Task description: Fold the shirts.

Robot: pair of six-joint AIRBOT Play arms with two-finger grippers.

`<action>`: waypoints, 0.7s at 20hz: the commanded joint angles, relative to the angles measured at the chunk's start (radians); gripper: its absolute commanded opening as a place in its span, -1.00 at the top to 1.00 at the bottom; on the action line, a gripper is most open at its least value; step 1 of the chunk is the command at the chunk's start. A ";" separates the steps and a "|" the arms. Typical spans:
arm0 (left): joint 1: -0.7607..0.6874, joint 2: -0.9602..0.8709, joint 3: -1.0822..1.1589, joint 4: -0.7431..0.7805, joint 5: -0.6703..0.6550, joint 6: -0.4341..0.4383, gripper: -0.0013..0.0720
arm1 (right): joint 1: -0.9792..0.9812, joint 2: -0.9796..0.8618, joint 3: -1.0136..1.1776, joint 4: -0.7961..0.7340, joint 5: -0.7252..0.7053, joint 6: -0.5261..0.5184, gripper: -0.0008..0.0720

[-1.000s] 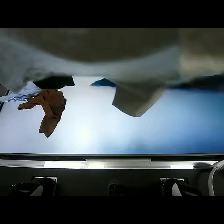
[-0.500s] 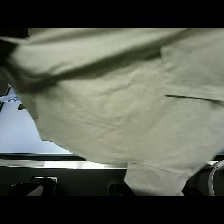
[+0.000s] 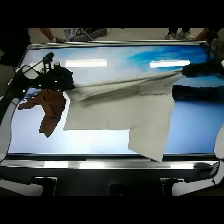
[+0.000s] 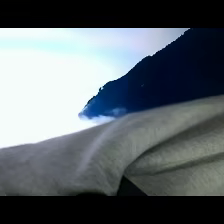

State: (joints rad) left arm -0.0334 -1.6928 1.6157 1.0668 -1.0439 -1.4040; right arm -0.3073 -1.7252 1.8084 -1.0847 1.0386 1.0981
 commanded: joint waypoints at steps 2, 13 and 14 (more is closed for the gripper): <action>-0.001 -0.157 0.063 -0.098 -0.033 0.025 0.88 | 0.001 -0.177 -0.002 0.204 0.012 0.043 0.84; 0.228 -0.028 -0.054 0.044 -0.579 -0.046 -0.39 | -0.124 -0.011 -0.012 -0.109 0.544 -0.095 -0.75; 0.233 -0.007 -0.128 0.044 -0.564 -0.034 -0.39 | -0.133 -0.011 -0.020 -0.121 0.594 -0.113 -0.75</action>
State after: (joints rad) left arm 0.1566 -1.7557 1.6295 1.0622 -1.5402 -1.4326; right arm -0.4023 -1.7523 1.8000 -1.0988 1.4017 1.0294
